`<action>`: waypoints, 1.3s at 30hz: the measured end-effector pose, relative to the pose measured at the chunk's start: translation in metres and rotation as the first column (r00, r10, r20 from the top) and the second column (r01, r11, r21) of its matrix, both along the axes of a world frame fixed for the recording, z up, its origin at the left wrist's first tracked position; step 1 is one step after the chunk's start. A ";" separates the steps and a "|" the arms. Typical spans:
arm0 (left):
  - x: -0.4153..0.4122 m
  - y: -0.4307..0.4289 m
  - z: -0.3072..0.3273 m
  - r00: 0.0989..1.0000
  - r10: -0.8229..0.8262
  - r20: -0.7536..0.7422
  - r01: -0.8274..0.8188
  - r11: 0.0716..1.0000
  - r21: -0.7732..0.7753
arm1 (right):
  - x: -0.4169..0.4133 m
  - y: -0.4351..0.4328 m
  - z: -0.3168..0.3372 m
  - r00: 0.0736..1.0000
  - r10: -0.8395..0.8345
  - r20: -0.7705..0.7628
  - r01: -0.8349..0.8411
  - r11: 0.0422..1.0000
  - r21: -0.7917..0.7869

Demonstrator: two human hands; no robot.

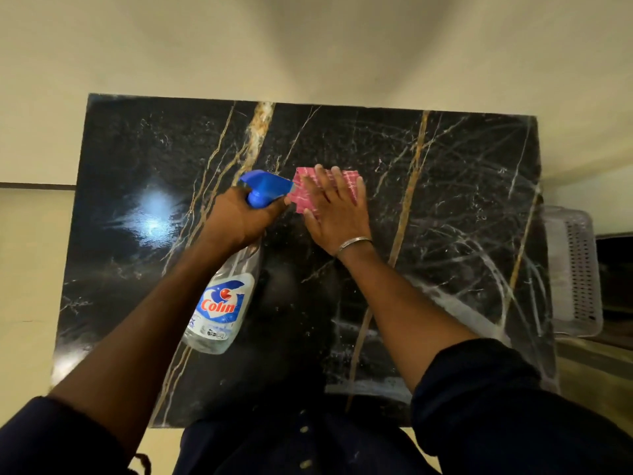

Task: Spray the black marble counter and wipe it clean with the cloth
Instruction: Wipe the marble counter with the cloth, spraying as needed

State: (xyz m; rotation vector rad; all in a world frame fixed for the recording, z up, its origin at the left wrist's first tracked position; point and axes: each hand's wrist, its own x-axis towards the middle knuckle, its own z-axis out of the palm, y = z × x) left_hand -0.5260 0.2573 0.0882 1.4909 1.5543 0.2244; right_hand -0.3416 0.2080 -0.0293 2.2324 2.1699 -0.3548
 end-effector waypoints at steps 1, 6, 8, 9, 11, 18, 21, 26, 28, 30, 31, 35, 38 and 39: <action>0.003 0.001 0.000 1.000 -0.006 0.005 0.007 1.000 -0.003 | 0.017 -0.006 -0.001 0.999 -0.045 0.014 0.044 0.999 0.008; 0.011 0.002 0.004 0.999 -0.036 0.029 0.037 0.999 -0.018 | 0.101 -0.028 -0.002 0.910 -0.416 0.003 0.415 0.909 0.043; 0.010 0.001 0.007 0.999 -0.037 0.031 0.037 0.999 -0.005 | 0.109 -0.028 -0.001 0.869 -0.496 -0.005 0.495 0.867 0.052; 0.009 0.000 0.009 0.999 -0.038 0.033 0.038 0.999 0.005 | 0.105 -0.025 -0.001 0.846 -0.533 -0.008 0.532 0.845 0.051; 0.006 -0.003 0.010 0.998 -0.048 0.043 0.047 0.999 0.017 | 0.085 -0.016 0.000 0.812 -0.583 -0.040 0.584 0.812 0.022; -0.008 -0.011 0.018 0.999 -0.018 0.028 0.017 1.000 0.020 | -0.018 0.002 0.005 0.990 -0.121 -0.066 0.122 0.992 0.010; -0.021 -0.012 0.020 0.999 0.000 0.042 -0.001 1.000 0.008 | -0.015 -0.002 0.008 0.993 -0.083 -0.081 0.089 0.994 0.067; -0.037 -0.018 0.027 0.998 -0.031 0.059 0.030 1.000 0.008 | 0.004 -0.005 0.028 0.916 -0.142 -0.376 0.194 0.976 0.104; -0.040 -0.020 0.030 0.996 -0.042 0.074 0.043 0.999 -0.004 | 0.011 -0.006 0.046 0.753 -0.304 -0.583 0.412 0.909 0.058; -0.041 -0.023 0.034 0.994 -0.049 0.093 0.049 0.999 -0.004 | 0.020 -0.009 0.066 0.310 -0.484 -0.819 0.680 0.714 -0.165; -0.040 -0.025 0.037 0.993 -0.052 0.103 0.052 0.999 0.004 | 0.025 -0.014 0.074 -0.048 -0.454 -0.890 0.720 0.602 -0.345; -0.034 -0.034 0.050 0.990 -0.113 0.089 0.109 0.993 0.045 | 0.027 -0.063 0.087 -0.719 -0.263 -0.644 0.467 0.503 -0.727; -0.027 -0.046 0.058 0.977 -0.180 0.114 0.176 0.983 0.048 | 0.020 -0.094 0.084 -0.773 -0.178 -0.609 0.447 0.528 -0.722; -0.025 -0.050 0.061 0.975 -0.195 0.108 0.190 0.980 0.051 | 0.014 -0.101 0.085 -0.783 -0.158 -0.602 0.438 0.546 -0.714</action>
